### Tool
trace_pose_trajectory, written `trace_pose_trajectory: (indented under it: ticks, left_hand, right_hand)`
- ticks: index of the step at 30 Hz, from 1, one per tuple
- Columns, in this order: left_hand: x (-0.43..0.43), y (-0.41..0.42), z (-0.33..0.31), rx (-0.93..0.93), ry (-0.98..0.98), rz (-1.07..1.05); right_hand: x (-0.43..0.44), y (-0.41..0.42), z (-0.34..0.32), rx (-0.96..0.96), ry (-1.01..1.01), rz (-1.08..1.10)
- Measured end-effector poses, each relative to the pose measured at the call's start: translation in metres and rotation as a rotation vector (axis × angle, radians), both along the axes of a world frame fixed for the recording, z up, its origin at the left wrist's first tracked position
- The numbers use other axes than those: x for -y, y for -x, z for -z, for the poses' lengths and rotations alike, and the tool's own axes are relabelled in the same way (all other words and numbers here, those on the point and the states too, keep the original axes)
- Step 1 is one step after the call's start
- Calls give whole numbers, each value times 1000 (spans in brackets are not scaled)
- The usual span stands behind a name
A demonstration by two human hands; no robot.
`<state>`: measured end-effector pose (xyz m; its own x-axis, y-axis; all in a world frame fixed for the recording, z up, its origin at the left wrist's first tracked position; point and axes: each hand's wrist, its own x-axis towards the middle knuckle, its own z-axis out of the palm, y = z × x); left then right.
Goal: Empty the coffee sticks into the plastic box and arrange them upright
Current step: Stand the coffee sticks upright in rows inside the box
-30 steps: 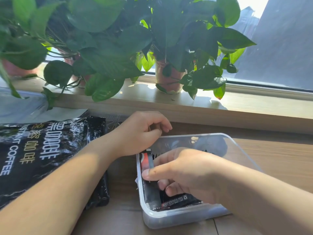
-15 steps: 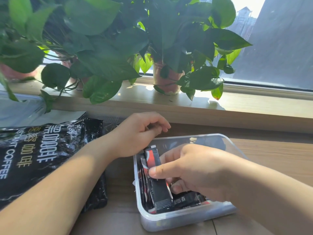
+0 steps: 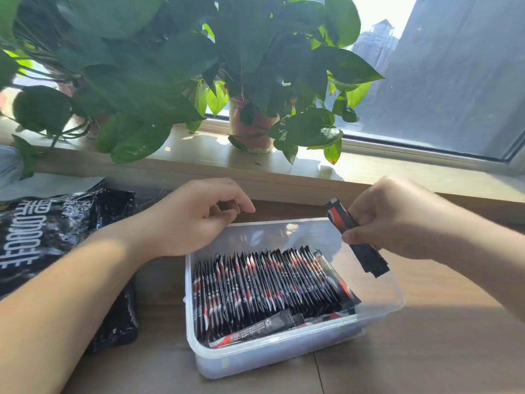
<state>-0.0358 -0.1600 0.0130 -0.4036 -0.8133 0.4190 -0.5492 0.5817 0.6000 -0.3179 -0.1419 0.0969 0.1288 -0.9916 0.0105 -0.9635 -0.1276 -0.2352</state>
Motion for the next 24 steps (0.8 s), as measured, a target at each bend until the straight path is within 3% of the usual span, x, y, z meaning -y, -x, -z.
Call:
trace_pose_trajectory:
  ticks: [4,6,10,16,24]
  left_hand:
    - [-3,9,-13,219,375,3]
    - [-7,27,-26,296,484,103]
    - [-4,78,-39,404,354,362]
    - [36,128,-2,521,30,335]
    - [40,133,-4,786,15,381]
  right_hand:
    - [2,-9,3,-98,-6,-31]
    - [2,-11,1,-102,6,-44]
    - [1,-2,-9,-76,35,-13]
    - [-9,23,-10,127,0,0]
    - [-15,44,4,325,-81,1]
